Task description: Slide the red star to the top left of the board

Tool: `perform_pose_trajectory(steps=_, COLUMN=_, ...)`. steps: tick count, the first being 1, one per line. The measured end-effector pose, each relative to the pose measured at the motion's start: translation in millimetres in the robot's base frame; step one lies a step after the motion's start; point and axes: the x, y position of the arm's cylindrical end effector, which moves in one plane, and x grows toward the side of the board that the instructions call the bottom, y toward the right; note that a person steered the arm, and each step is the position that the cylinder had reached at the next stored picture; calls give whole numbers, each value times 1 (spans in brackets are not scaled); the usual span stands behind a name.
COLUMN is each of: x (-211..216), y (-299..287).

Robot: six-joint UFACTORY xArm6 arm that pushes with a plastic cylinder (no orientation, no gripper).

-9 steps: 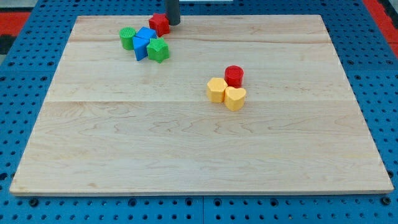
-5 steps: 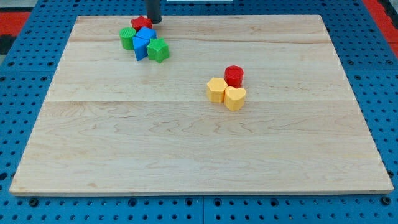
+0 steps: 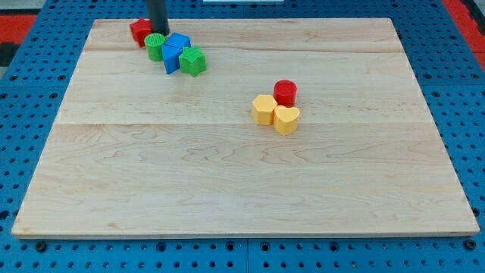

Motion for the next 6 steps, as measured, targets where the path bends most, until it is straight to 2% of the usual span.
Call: perform_pose_trajectory(steps=6, x=5, y=-44)
